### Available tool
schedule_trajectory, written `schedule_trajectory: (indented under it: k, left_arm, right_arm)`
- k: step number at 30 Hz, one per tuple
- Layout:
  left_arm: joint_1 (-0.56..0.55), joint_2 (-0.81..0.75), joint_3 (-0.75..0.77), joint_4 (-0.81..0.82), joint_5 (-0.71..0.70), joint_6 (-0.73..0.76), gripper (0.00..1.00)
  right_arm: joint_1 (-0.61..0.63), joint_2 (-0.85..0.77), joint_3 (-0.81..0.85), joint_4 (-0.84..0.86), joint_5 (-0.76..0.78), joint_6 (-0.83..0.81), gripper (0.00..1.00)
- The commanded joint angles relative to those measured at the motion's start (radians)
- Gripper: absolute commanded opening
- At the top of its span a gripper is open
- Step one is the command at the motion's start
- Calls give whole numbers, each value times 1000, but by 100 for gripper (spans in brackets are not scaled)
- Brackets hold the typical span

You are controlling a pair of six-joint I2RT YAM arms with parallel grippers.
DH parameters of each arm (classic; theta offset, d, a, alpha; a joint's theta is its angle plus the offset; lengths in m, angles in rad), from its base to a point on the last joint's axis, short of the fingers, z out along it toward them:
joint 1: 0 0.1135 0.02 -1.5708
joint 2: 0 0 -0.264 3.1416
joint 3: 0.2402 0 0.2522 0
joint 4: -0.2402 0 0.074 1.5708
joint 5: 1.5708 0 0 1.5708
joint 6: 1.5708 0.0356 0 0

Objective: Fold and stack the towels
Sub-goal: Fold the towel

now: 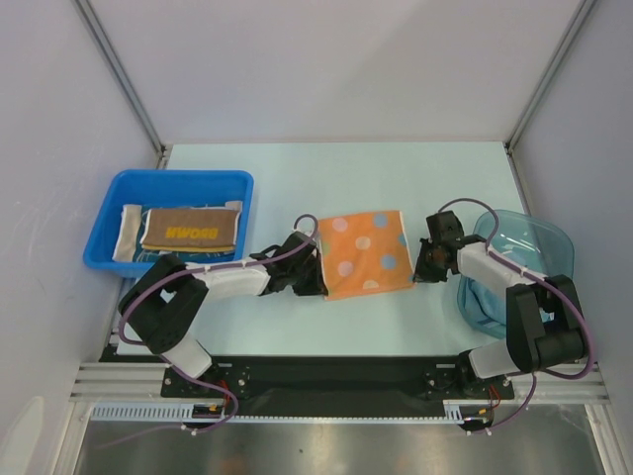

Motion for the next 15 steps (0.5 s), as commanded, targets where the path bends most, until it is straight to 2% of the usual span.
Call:
schedule_trajectory:
  k: [1, 15]
  left_arm:
    - [-10, 9, 14, 21, -29, -6, 0]
    - [-12, 41, 28, -27, -82, 23, 0]
  right_arm:
    - [-4, 0, 0, 32, -5, -22, 0]
    - [-8, -20, -69, 40, 26, -19, 0]
